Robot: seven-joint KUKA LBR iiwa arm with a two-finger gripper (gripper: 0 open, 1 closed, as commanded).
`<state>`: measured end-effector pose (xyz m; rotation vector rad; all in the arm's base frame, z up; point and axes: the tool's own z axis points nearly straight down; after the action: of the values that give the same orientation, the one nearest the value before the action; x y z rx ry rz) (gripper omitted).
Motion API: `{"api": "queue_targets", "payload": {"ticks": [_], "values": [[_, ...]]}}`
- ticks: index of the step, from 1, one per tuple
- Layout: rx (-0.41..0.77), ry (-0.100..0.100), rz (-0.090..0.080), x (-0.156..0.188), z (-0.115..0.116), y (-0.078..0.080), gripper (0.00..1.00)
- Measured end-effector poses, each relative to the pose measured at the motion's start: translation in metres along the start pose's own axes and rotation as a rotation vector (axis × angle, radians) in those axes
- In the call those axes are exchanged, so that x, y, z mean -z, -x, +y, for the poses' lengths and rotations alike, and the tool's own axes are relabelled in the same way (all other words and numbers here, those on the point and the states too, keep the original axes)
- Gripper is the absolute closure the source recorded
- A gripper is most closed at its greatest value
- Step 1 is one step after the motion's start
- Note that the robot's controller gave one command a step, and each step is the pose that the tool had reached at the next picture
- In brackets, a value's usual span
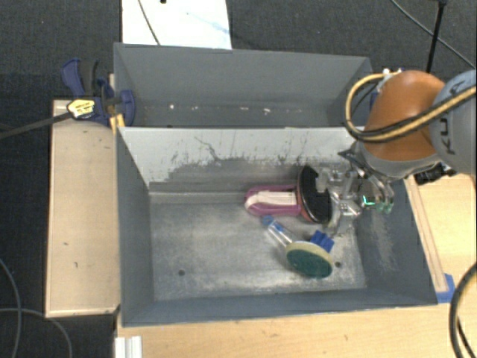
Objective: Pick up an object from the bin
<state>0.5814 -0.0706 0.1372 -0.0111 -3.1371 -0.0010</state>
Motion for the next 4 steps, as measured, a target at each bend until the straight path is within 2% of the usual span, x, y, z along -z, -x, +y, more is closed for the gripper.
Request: {"api": "queue_targets", "payload": {"ticks": [1, 2, 3, 4], "values": [[-0.375, 0.001, -0.021, -0.0597, -0.0047, 0.0025, 0.00], [-0.408, -0.001, -0.022, -0.0600, -0.0013, 0.0027, 0.00], [-0.401, 0.001, -0.012, -0.0627, 0.0015, 0.0000, 1.00], [-0.447, 0.003, -0.005, -0.0638, -0.0031, 0.0068, 1.00]]}}
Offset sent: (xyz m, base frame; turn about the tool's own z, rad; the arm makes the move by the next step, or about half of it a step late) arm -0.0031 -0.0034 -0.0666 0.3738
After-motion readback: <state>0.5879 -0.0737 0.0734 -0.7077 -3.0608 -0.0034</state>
